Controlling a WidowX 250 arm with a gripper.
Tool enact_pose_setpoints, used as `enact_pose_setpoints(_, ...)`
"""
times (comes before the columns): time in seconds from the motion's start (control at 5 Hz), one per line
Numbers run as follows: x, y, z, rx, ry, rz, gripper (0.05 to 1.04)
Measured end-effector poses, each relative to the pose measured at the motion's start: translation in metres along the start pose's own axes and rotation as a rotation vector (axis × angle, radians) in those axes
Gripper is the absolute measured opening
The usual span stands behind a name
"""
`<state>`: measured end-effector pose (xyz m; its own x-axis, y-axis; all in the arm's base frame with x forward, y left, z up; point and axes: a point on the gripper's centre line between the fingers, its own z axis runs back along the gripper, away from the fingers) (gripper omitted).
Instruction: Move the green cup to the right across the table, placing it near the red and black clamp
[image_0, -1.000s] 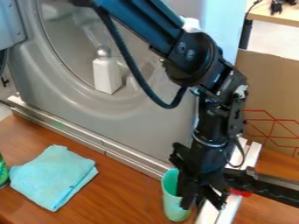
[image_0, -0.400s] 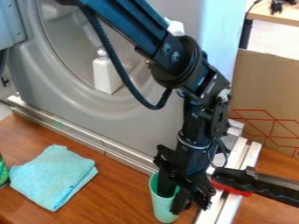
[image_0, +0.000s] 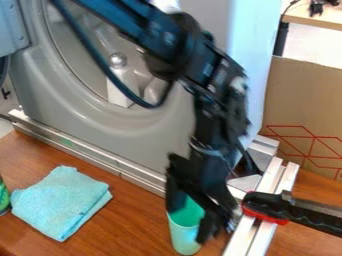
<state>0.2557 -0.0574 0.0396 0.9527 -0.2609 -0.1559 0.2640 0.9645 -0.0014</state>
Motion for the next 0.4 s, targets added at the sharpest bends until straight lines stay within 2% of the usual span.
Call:
enact_pose_setpoints(0.2, -0.027, 0.030, 0.027, -0.012, -0.089, 0.074, 1.005)
enact_pose_setpoints(0.4, -0.047, 0.053, 0.053, -0.011, -0.156, 0.116, 1.002)
